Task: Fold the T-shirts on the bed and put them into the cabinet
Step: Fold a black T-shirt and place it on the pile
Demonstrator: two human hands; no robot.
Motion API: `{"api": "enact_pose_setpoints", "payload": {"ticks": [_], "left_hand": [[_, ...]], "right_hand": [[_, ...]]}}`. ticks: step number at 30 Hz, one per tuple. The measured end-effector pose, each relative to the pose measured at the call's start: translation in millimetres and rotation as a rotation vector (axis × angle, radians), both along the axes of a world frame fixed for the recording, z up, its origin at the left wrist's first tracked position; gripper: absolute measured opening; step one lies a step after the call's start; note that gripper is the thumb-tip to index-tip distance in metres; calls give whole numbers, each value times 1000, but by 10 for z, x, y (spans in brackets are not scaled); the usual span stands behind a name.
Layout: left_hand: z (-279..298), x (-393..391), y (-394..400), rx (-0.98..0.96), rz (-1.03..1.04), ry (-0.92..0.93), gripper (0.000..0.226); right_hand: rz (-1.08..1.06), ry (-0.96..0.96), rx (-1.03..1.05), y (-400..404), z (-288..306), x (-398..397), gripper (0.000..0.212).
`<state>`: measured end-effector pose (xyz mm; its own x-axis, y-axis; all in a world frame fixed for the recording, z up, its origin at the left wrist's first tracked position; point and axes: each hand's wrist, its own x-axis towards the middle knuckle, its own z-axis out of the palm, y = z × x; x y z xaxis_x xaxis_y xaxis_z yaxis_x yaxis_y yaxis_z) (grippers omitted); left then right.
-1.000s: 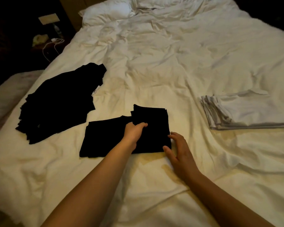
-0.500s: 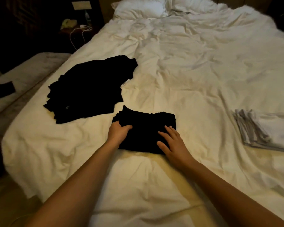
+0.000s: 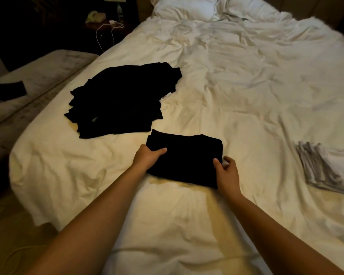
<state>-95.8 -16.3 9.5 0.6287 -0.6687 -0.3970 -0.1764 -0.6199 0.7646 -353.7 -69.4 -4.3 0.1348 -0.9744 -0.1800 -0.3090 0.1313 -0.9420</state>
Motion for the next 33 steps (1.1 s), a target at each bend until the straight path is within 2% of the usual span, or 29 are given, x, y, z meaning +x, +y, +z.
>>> {"api": "enact_pose_setpoints", "payload": {"ticks": [3, 5, 8, 13, 18, 24, 29, 33], "left_hand": [[18, 35, 37, -50, 61, 254, 66], [58, 29, 59, -74, 41, 319, 56], [139, -25, 110, -158, 32, 375, 41], [227, -186, 115, -221, -8, 404, 38], [339, -587, -40, -293, -51, 403, 38], [497, -1278, -362, -330, -166, 411, 40], [617, -1937, -674, -322, -278, 430, 40], [662, -2480, -887, -328, -319, 474, 41]], "right_hand": [[3, -90, 153, -94, 25, 17, 39], [28, -89, 130, -121, 52, 35, 30], [48, -111, 76, -148, 108, 37, 18], [4, -158, 63, -221, 226, -96, 19], [-37, -164, 29, -318, 385, -506, 8], [-92, -154, -33, -486, 541, -1234, 28], [-163, -155, -73, -585, 641, -1958, 37], [-226, -114, -101, -686, 739, -2499, 36]]}}
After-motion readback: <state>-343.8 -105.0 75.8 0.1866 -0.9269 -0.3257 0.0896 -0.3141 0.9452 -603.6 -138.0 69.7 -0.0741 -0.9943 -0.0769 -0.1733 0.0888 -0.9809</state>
